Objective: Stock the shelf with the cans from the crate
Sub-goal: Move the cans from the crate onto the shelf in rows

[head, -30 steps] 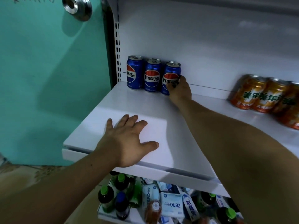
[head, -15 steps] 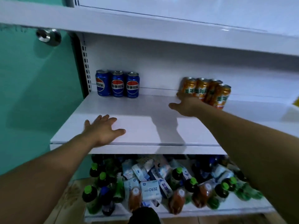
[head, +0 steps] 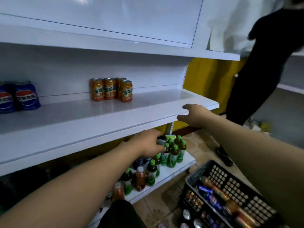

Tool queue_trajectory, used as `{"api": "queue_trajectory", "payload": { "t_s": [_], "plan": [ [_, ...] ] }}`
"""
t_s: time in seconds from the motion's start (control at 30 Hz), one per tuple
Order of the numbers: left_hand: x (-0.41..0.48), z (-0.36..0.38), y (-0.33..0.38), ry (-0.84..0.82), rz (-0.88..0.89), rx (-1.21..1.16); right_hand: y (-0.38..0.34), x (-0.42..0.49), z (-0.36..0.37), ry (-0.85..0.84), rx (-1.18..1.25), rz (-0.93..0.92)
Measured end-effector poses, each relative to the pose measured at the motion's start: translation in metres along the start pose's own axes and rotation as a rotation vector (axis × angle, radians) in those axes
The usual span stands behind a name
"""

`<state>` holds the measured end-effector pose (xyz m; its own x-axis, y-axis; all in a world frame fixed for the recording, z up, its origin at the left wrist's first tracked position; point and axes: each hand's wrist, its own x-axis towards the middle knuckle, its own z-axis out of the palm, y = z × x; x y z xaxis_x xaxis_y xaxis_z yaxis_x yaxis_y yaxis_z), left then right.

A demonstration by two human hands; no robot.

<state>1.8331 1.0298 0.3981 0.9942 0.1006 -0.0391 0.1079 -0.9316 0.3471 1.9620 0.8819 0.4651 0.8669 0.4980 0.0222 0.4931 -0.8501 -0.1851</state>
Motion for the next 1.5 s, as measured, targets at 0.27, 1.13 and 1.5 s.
{"api": "queue_trajectory", "payload": {
  "t_s": [0.27,1.13,1.5],
  "plan": [
    [0.076,0.118,0.102,-0.32,0.218,0.069,0.173,-0.059,0.054,-0.102,0.01,0.362],
    [0.317,0.534,0.146,-0.925,0.183,0.186,0.463,-0.027,0.479,-0.727,0.438,0.759],
    [0.339,0.617,0.117,-1.142,0.216,0.297,0.467,-0.023,0.599,-0.987,0.404,0.654]
  ]
}}
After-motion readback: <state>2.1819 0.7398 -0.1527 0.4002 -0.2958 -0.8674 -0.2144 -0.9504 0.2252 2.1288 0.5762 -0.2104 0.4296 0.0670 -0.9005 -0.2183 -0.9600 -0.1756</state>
